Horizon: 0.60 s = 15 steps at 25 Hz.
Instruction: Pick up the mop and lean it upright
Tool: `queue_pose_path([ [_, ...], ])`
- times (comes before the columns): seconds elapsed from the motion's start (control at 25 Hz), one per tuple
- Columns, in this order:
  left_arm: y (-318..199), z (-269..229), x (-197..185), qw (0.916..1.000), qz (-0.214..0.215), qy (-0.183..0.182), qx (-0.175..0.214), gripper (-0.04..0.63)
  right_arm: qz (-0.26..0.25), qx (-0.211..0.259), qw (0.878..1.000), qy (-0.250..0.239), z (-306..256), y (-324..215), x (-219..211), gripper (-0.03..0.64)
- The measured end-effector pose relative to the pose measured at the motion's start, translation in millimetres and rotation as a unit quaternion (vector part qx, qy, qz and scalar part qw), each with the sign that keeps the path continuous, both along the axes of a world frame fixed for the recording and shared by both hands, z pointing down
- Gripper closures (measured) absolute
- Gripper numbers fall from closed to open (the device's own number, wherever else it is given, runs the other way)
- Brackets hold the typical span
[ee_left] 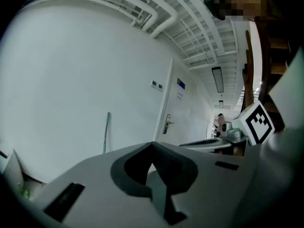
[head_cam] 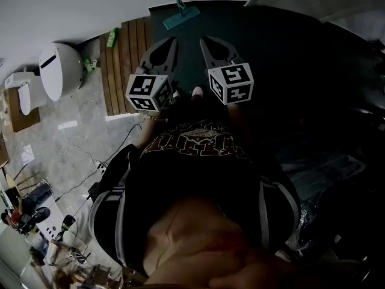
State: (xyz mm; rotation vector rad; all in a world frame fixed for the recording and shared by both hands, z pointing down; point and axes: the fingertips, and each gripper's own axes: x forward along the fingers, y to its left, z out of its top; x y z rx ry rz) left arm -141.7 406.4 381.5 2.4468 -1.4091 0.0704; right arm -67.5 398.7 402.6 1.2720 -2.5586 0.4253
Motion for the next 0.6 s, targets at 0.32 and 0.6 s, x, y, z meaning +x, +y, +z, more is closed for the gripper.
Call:
queue_pose_path([
  [0.32, -3.2, 2.6, 5.3, 1.0000, -0.001, 0.002, -0.004, 0.558, -0.001, 0.001, 1.000, -0.012, -0.7, -4.5, 4.7, 0.597],
  [0.6, -1.5, 3.6, 11.5, 0.9999, -0.013, 0.001, -0.002, 0.558, -0.001, -0.002, 1.000, -0.015, 3.5, -6.3, 17.9, 0.597],
])
